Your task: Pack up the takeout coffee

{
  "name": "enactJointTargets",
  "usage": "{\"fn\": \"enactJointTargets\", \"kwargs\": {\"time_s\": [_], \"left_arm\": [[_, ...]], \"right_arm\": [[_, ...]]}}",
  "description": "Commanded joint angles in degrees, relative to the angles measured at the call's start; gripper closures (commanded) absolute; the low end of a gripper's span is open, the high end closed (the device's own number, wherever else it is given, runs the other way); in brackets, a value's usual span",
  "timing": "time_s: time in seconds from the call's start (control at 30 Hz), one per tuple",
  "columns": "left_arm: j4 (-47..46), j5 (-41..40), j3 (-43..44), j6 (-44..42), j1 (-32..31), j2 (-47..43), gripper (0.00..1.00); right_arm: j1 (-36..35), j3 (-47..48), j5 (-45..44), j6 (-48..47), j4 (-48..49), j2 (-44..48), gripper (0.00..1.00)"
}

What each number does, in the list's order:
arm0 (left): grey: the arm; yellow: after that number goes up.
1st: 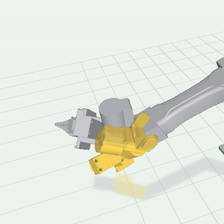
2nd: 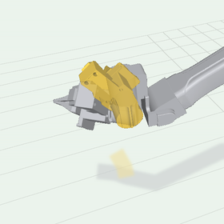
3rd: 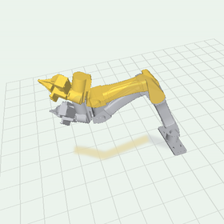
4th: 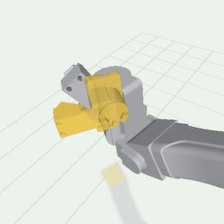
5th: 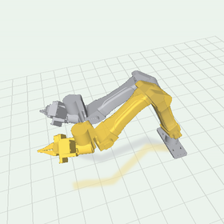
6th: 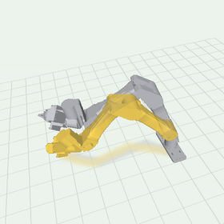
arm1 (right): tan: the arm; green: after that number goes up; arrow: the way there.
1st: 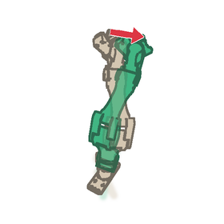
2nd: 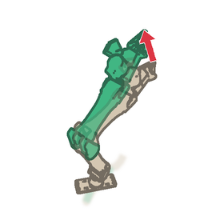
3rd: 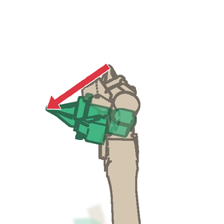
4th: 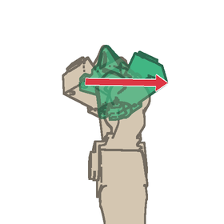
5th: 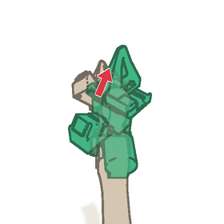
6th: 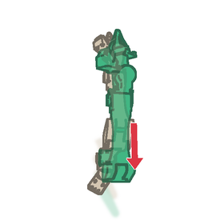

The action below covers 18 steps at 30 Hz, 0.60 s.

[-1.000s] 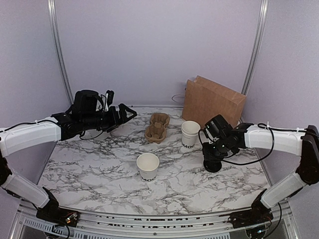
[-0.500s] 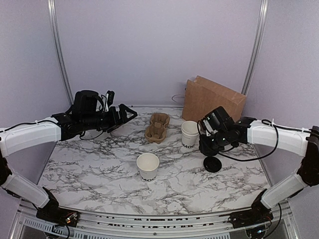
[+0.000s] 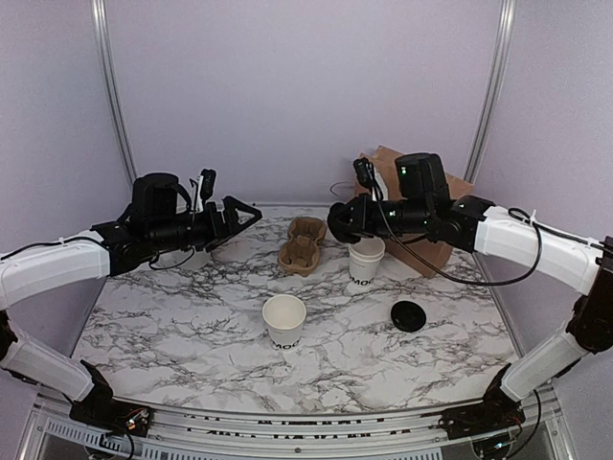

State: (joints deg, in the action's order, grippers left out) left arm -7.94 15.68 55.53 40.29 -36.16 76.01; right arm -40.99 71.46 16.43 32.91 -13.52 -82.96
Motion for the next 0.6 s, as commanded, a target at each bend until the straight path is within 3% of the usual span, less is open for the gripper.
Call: {"fn": "enactJointTargets", "kwargs": {"time_s": [0.0, 0.23, 0.57], "left_arm": [[-4.7, 4.0, -1.3, -1.1, 0.4, -2.7, 0.01], [-8.1, 8.9, -1.9, -4.1, 0.4, -3.4, 0.02], [-10.3, 9.6, 1.3, -24.2, 0.4, -5.5, 0.01]], "right_arm": [[-0.4, 3.8, 11.7, 6.1, 13.9, -4.0, 0.96], [-0.7, 6.7, 21.0, 15.1, 27.6, -9.6, 0.95], [-0.9, 11.2, 28.3, 23.7, 38.1, -13.9, 0.94]]}}
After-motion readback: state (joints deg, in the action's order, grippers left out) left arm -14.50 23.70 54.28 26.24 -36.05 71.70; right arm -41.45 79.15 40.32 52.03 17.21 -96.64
